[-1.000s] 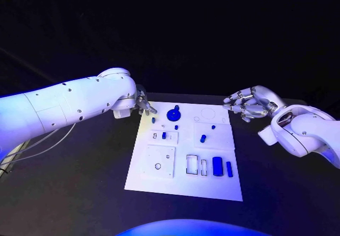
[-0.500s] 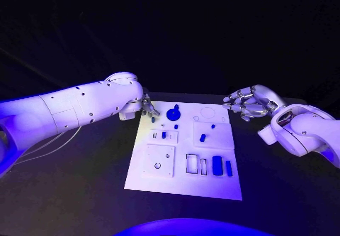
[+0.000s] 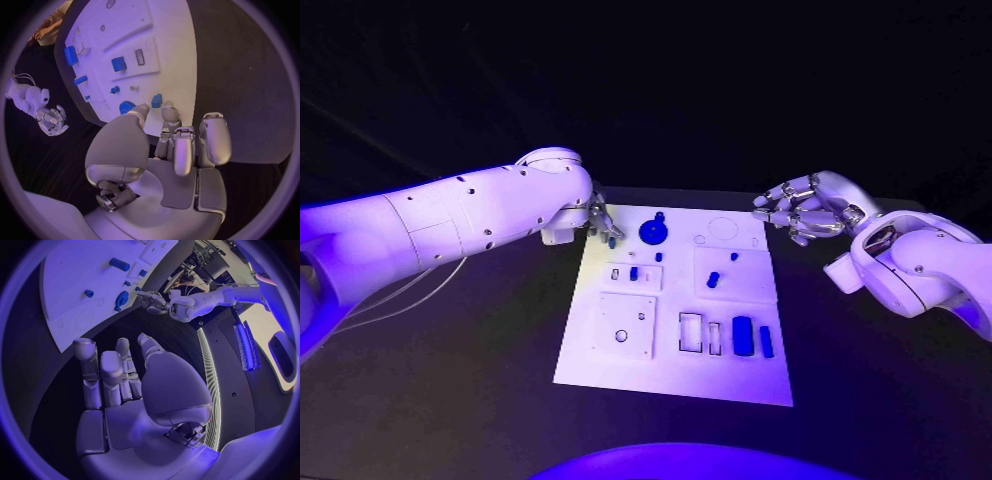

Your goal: Assemble the parts on the task board

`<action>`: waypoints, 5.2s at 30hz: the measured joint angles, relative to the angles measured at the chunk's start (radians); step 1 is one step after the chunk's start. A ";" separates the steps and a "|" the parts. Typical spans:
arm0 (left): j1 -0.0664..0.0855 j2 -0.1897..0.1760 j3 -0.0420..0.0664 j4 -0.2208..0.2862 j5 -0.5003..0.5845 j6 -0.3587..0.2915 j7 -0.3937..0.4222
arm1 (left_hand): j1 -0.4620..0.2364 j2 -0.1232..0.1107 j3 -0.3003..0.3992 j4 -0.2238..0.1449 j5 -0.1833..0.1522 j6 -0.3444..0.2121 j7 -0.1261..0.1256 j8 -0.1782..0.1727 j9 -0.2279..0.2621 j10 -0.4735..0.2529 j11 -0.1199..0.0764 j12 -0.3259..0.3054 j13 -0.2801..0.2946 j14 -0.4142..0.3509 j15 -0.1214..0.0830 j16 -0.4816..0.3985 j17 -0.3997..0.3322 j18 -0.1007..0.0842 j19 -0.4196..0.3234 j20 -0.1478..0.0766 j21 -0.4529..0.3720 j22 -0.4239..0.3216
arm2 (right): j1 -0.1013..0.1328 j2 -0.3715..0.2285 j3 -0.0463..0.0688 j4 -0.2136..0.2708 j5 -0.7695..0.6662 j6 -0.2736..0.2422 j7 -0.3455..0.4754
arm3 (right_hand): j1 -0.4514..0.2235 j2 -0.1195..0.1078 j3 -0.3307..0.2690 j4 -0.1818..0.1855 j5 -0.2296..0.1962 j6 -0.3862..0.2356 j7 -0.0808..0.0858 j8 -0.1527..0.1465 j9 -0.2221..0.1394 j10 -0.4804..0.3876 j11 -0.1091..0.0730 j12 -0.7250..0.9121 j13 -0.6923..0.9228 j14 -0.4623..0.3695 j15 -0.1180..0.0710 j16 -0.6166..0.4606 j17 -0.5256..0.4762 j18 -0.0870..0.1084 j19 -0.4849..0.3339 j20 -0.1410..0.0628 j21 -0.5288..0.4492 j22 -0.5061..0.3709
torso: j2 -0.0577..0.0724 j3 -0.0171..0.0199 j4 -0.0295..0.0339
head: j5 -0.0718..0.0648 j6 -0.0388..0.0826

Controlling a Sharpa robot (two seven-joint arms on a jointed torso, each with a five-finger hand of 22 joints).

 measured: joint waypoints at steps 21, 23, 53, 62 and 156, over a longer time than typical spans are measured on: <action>0.000 0.008 0.000 -0.006 0.024 0.014 -0.008 | 0.046 0.054 0.005 -0.003 0.004 0.030 -0.016 0.047 -0.007 0.013 -0.013 0.018 0.010 0.000 -0.008 0.000 0.000 0.000 0.011 -0.004 0.009 0.013 | 0.000 0.000 0.000 0.000 0.000 0.000 0.000 | 0.000 0.000 0.003 0.003 0.000 0.000 0.000 0.000 0.000 0.000 0.000 0.000 -0.001 0.000 0.000 0.000 0.000 0.000 0.000 0.000 0.000 0.000 | -0.001 0.0001 0.0005 | -0.001 -0.002; 0.000 0.009 0.000 -0.006 0.026 0.011 -0.009 | 0.057 0.065 0.016 -0.001 0.004 0.030 -0.016 0.053 -0.008 0.013 -0.013 0.018 0.005 -0.003 -0.011 0.000 0.000 0.000 0.011 -0.004 0.009 0.014 | 0.000 0.000 0.000 0.000 0.000 0.000 0.000 | 0.000 0.000 0.003 0.003 0.000 0.000 0.000 0.000 0.000 0.000 0.000 0.000 -0.001 0.000 0.000 0.000 0.000 0.000 0.000 0.000 0.000 0.000 | 0.000 0.0000 0.0004 | -0.001 -0.003; 0.000 0.005 0.003 -0.002 0.073 0.025 -0.010 | 0.251 -0.026 0.295 -0.002 0.012 -0.030 -0.029 0.221 0.038 0.031 -0.034 0.020 0.003 0.000 -0.022 0.000 -0.001 0.000 0.007 -0.014 0.009 0.019 | 0.000 0.000 0.000 -0.001 -0.001 0.000 0.000 | 0.000 0.000 0.003 0.003 0.000 0.000 0.000 0.004 0.000 0.000 0.000 0.000 -0.002 0.000 0.000 0.000 0.000 0.000 0.000 0.000 0.000 0.000 | -0.001 -0.0002 0.0004 | -0.003 -0.010; 0.000 -0.013 0.007 0.009 0.099 0.007 -0.002 | 0.243 -0.047 0.307 -0.005 0.012 -0.044 -0.025 0.235 0.045 0.025 -0.028 0.008 -0.020 0.000 -0.022 0.000 -0.001 0.000 0.007 -0.014 0.009 0.015 | 0.000 0.001 0.000 -0.002 -0.001 0.000 0.000 | 0.000 0.000 0.000 0.006 0.000 0.000 0.000 0.004 -0.001 0.000 0.000 0.000 -0.003 0.000 0.000 0.000 0.000 0.000 0.000 0.000 0.000 0.000 | 0.000 -0.0001 0.0006 | -0.002 -0.009; -0.104 -0.223 0.008 0.364 -0.038 -0.230 0.088 | 0.219 -0.144 0.395 -0.011 0.008 -0.020 -0.027 0.289 0.058 0.096 -0.036 0.054 0.043 0.000 -0.029 0.000 0.000 0.000 0.021 -0.029 0.032 0.044 | -0.006 -0.006 0.000 -0.001 -0.001 0.000 0.005 | -0.004 0.004 0.000 0.011 0.000 0.000 0.000 0.004 -0.001 0.000 0.000 0.000 -0.005 0.004 0.004 0.000 0.008 0.000 0.011 0.000 -0.004 0.005 | -0.003 0.0003 0.0037 | 0.016 -0.024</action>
